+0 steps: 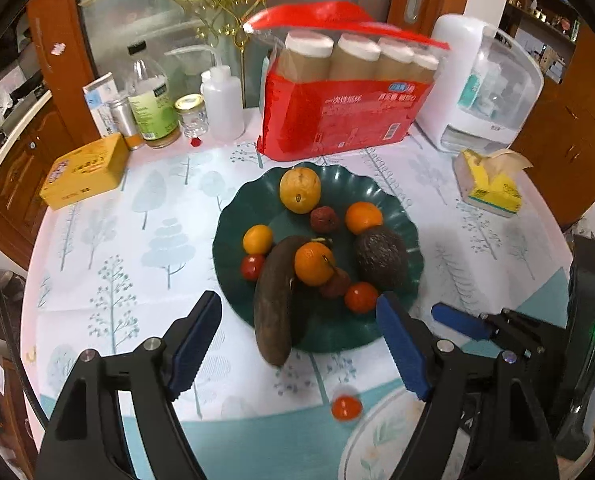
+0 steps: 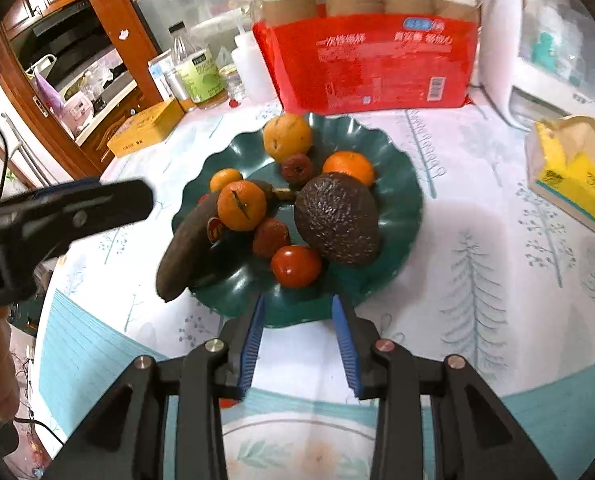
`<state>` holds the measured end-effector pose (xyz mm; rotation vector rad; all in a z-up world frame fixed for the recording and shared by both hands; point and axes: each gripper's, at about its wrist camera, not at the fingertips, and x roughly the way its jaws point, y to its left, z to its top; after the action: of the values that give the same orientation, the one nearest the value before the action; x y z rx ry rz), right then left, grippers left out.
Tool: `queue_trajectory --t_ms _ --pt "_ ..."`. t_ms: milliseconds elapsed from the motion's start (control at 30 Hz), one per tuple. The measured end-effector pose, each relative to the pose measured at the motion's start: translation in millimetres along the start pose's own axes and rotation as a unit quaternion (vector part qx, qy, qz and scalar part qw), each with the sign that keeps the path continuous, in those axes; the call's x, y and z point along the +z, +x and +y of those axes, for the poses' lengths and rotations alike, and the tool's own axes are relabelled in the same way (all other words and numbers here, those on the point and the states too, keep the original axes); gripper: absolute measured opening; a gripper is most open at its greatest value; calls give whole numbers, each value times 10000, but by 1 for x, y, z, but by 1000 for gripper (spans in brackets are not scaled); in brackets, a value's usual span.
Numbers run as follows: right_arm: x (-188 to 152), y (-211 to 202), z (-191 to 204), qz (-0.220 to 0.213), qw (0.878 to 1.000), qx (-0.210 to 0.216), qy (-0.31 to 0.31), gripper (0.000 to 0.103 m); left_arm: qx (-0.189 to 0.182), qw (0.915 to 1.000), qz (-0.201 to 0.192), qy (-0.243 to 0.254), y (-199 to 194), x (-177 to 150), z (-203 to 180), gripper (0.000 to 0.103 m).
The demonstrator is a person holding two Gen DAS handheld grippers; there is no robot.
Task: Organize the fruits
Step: 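Withdraw both tools from the plate toward the last cherry tomato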
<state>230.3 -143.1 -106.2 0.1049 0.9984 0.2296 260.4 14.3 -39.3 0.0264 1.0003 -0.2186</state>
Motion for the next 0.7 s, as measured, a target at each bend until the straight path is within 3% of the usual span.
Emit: queue_trajectory --t_ms 167,333,500,700 --pt "-4 -40 8 -310 9995 -55 -65 36 -133 9996 -252 -54 -41 -16 -3 90" --pt "-17 -74 18 -548 9983 -120 -124 47 -240 9993 -284 4 -64 -39 -6 91" --pt "-36 -92 27 -598 9978 -188 -206 50 -213 9994 -259 55 -72 -72 -8 91" --pt "-63 -84 34 -383 9988 -214 -220 52 -76 10000 36 49 -57 -105 -3 91"
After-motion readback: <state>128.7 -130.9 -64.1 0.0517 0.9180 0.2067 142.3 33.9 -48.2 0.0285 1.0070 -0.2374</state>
